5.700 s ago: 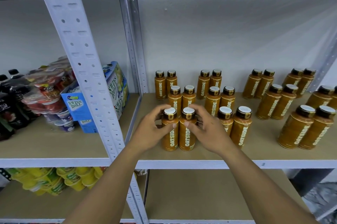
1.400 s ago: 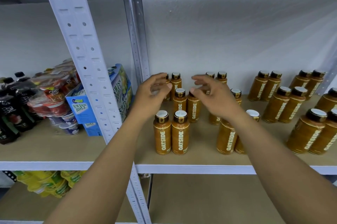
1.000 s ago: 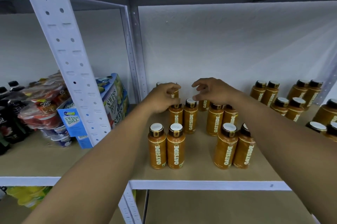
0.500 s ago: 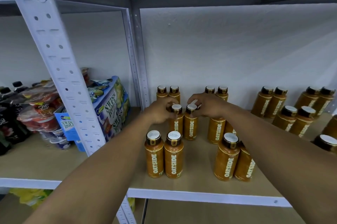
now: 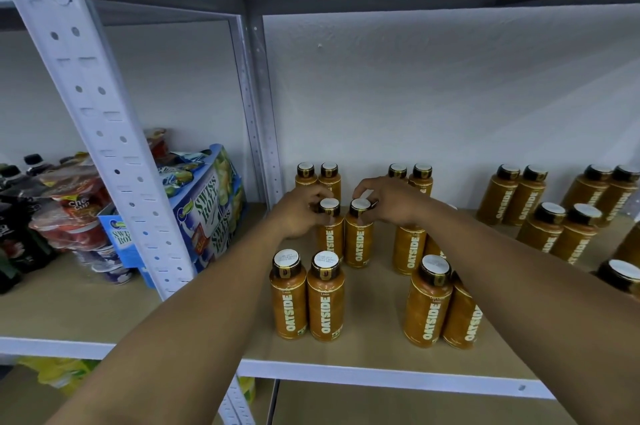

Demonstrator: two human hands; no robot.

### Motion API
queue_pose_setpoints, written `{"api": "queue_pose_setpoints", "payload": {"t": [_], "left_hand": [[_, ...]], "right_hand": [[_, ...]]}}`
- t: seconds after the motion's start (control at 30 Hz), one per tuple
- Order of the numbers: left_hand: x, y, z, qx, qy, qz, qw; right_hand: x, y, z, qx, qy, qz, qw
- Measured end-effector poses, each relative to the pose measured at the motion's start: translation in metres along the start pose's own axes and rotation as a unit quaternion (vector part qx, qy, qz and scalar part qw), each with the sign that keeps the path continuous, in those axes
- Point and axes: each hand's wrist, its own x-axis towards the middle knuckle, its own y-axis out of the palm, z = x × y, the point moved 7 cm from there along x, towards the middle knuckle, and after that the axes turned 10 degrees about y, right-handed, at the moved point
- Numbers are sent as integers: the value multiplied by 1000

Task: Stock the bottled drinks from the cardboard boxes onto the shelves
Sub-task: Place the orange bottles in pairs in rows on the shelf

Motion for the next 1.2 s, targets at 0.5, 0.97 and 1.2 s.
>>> {"api": "queue_pose_setpoints", "payload": {"t": [0.5,0.97,1.2], "left_hand": [[-25,-27,23,-81,-66,-61,993],[-33,-24,30,-108,-72,-93,987],[-37,-23,25,-119,-62,-100,986]], "right_hand": [[8,18,42,26,-26,36,999],[6,22,38,66,-18,48,997],[9,25,37,77,-10,42,996]]}}
